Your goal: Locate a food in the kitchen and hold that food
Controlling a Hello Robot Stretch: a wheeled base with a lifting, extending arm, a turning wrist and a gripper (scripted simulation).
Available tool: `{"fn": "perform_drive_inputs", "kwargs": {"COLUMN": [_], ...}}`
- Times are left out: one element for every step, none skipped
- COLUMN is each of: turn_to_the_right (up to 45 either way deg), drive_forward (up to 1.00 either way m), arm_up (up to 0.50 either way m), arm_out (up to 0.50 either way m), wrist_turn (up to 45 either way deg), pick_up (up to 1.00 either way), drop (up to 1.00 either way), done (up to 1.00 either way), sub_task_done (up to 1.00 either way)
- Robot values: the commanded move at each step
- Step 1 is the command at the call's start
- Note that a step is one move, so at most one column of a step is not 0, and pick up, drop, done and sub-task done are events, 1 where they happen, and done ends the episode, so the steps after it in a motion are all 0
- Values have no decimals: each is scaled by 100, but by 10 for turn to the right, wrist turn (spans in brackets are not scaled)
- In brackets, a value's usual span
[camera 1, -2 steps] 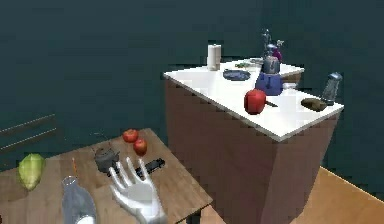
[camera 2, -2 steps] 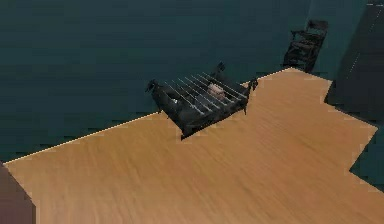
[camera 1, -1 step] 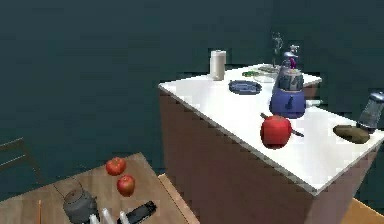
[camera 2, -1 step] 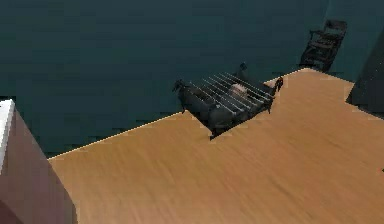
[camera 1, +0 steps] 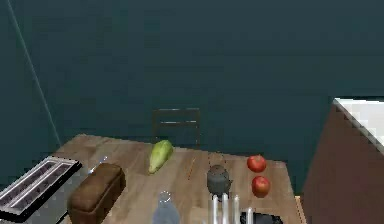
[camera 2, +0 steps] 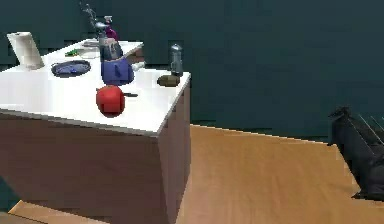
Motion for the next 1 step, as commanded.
{"fn": "perform_drive_inputs", "kwargs": {"turn_to_the_right": [-450], "drive_forward": [0], "arm_up": [0], "arm_out": [0], "wrist_turn": [0], "pick_up": [0], "drop": [0], "done": [0], "sub_task_done": [0]}}
